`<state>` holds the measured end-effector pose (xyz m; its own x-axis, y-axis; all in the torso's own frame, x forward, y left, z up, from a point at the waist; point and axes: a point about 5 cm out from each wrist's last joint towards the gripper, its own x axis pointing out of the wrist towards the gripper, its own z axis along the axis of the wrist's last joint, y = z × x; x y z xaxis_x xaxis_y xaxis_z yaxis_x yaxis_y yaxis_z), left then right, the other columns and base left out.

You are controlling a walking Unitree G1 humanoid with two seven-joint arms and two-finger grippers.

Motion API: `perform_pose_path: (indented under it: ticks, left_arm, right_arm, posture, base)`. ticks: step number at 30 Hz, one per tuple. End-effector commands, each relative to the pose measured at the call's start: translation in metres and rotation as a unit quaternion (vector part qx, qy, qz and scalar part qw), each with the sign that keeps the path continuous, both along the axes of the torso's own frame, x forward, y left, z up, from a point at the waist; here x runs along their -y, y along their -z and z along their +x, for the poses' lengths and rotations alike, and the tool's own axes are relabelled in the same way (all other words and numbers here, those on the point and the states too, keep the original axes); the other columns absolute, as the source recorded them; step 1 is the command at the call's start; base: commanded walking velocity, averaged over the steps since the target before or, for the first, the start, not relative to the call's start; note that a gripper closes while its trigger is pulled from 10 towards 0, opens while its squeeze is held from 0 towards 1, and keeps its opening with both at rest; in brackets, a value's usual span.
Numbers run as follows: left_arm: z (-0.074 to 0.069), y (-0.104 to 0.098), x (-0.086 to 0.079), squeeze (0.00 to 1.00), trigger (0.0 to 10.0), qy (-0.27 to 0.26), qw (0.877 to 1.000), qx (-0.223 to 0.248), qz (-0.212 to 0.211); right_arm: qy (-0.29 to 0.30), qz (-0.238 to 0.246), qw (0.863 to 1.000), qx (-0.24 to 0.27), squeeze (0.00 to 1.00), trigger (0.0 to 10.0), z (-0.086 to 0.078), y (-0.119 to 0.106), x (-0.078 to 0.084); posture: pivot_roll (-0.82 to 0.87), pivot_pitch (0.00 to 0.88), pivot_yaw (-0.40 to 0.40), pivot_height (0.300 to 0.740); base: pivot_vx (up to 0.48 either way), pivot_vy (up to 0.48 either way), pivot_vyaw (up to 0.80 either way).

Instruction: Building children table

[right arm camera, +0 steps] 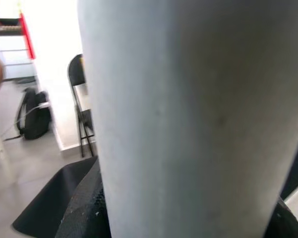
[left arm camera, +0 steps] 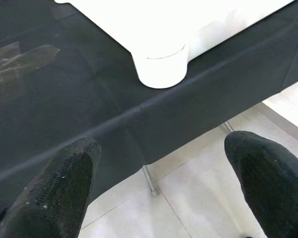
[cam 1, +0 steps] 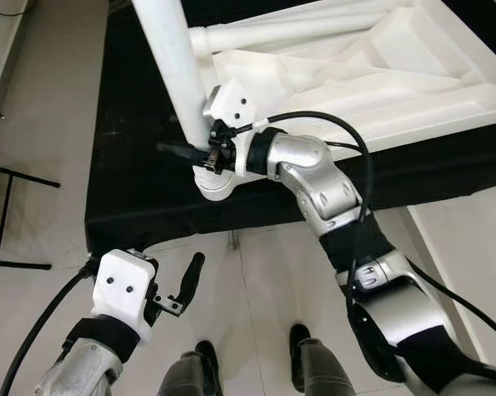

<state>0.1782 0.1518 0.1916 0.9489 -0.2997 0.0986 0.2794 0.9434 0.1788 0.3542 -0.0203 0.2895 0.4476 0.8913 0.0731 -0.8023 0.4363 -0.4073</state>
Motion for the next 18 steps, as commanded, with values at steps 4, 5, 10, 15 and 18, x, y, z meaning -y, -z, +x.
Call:
perform_pose_path:
  ticks: [4,5,10,15,18]
  left_arm:
    - [-0.0009,0.0062,-0.0042,0.00,10.0,-0.008,1.000,-0.012,0.007]
    - [-0.0001,0.0065,-0.0046,0.00,10.0,-0.008,1.000,-0.013,0.008]
    - [0.0011,0.0069,-0.0045,0.00,10.0,-0.007,1.000,-0.013,0.008]
    - [0.0020,0.0076,-0.0044,0.00,10.0,-0.008,1.000,-0.012,0.008]
    - [0.0023,0.0076,-0.0044,0.00,10.0,-0.008,1.000,-0.012,0.008]
  right_arm:
    - [0.066,-0.036,0.995,-0.065,0.00,10.0,0.0075,0.0392,0.0125]
    - [0.073,-0.039,0.994,-0.067,0.00,10.0,0.0033,0.0449,0.0111]
    - [0.094,-0.036,0.993,-0.068,0.00,10.0,-0.0004,0.0475,0.0092]
    - [0.155,-0.024,0.985,-0.066,0.00,10.0,-0.0005,0.0473,0.0112]
    - [0.182,-0.021,0.981,-0.065,0.00,10.0,-0.0007,0.0474,0.0130]
  posture:
    - [0.05,0.408,0.076,0.740]
    - [0.05,0.404,0.077,0.740]
    - [0.04,0.400,0.078,0.740]
    - [0.04,0.389,0.069,0.740]
    - [0.04,0.389,0.069,0.740]
  base:
    - [0.000,0.000,0.00]
    - [0.000,0.000,0.00]
    - [0.000,0.000,0.00]
    - [0.000,0.000,0.00]
    - [0.000,0.000,0.00]
